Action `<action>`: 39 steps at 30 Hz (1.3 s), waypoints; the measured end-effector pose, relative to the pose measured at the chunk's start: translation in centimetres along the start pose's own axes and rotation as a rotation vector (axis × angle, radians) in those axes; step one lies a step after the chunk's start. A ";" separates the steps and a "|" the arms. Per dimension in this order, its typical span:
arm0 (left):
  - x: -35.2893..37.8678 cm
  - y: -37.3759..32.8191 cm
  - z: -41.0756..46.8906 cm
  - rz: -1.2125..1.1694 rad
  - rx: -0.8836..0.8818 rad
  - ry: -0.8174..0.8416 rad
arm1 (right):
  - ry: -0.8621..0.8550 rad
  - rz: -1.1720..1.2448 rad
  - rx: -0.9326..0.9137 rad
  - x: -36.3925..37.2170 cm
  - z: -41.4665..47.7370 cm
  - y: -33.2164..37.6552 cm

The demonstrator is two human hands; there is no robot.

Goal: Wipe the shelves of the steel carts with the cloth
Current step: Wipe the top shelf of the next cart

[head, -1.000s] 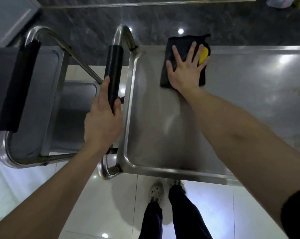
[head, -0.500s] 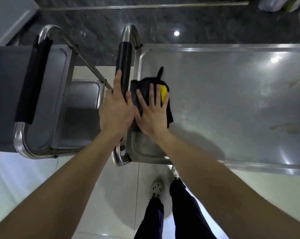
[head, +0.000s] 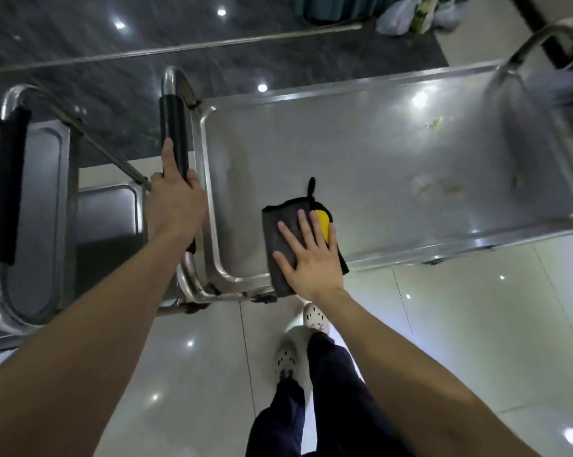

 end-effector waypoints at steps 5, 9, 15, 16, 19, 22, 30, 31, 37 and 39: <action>-0.1 0.1 0.2 0.003 0.001 0.002 | 0.051 -0.001 0.258 -4.8 0.4 -9.1; -0.2 0.2 0.0 -0.030 0.001 0.019 | 0.023 0.024 0.389 -7.4 4.1 -13.6; -0.7 0.0 -0.4 -0.045 -0.025 0.010 | -0.049 0.068 0.430 -9.0 16.1 -15.6; -0.8 -0.1 -0.5 -0.043 -0.029 0.011 | -0.055 0.070 0.406 -9.0 18.6 -15.3; -1.2 -0.4 -0.9 -0.057 -0.051 0.014 | -0.054 0.047 0.282 -8.2 25.4 -12.6; -1.3 -0.4 -1.0 -0.051 -0.054 0.022 | -0.051 0.034 0.089 -6.6 30.2 -7.0; -1.7 -1.0 -1.2 -0.007 -0.052 -0.019 | 0.071 0.020 -0.461 -1.1 27.4 8.4; -1.8 -1.2 -1.2 0.000 -0.053 -0.019 | 0.070 0.037 -0.491 -0.6 25.0 9.0; -2.3 -1.4 -1.3 -0.035 -0.042 0.014 | 0.189 0.116 -0.865 1.7 8.8 8.4; -2.5 -1.4 -1.4 -0.055 -0.033 0.012 | 0.273 0.112 -1.037 1.3 7.2 6.8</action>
Point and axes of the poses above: each hand's wrist, its own z-axis towards the middle knuckle, its own x-axis out of the palm, y = z × x, the point moved 4 cm from there along z, towards the middle knuckle, and after that the axes turned 9 degrees about z, right-handed, at the moved point
